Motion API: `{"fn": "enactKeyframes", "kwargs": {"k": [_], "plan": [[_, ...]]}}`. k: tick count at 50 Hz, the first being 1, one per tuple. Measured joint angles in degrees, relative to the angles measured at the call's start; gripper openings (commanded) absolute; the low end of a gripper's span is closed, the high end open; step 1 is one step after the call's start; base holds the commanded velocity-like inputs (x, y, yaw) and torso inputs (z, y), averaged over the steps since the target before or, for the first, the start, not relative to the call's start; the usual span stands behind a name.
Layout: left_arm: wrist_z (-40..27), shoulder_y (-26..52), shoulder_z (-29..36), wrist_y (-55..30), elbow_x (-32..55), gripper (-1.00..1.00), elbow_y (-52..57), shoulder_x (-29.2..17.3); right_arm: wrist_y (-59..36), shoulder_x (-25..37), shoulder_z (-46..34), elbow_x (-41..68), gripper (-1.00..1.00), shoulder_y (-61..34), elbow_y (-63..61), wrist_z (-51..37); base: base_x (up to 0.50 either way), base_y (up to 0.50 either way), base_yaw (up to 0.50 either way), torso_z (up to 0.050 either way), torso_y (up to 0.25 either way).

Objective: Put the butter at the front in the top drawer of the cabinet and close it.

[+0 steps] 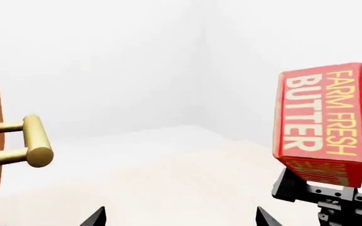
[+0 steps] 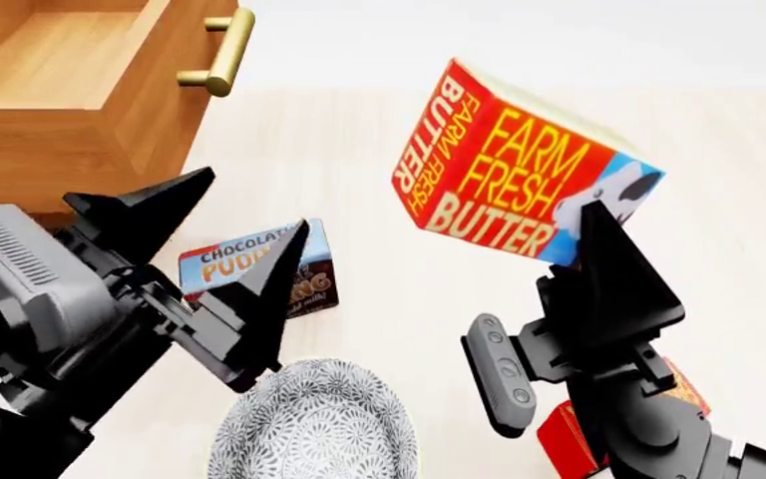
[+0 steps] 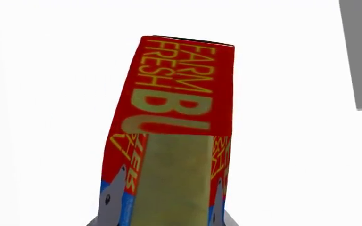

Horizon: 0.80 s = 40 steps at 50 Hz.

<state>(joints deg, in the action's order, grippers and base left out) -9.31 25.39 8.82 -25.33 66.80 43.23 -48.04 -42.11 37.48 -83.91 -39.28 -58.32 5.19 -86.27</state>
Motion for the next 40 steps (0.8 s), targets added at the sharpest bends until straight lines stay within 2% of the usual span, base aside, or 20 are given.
{"fn": "enactKeyframes", "kwargs": {"k": [9, 16, 27, 40], "plan": [[0.3, 13.0, 3.5, -9.2, 13.8, 1.00, -0.2, -4.3, 0.2, 0.0, 0.9, -0.8, -1.00, 0.6, -0.2, 0.5, 0.00, 0.00, 0.00, 0.000, 0.001], [1.6, 21.4, 5.7, -14.8, 20.6, 1.00, -1.2, -6.3, 0.3, 0.1, 1.4, -1.3, -1.00, 1.0, -0.2, 0.9, 0.00, 0.00, 0.00, 0.001, 0.000], [3.5, 31.3, 8.6, -21.4, 27.0, 1.00, -4.2, -7.7, 0.3, 0.1, 1.9, -2.3, -1.00, 1.4, -0.4, 1.8, 0.00, 0.00, 0.00, 0.000, 0.001], [3.2, 41.7, 11.9, -27.9, 30.8, 1.00, -8.2, -7.3, -0.2, 0.4, 2.0, -4.0, -1.00, 1.9, -1.3, 3.1, 0.00, 0.00, 0.00, 0.001, 0.002]]}}
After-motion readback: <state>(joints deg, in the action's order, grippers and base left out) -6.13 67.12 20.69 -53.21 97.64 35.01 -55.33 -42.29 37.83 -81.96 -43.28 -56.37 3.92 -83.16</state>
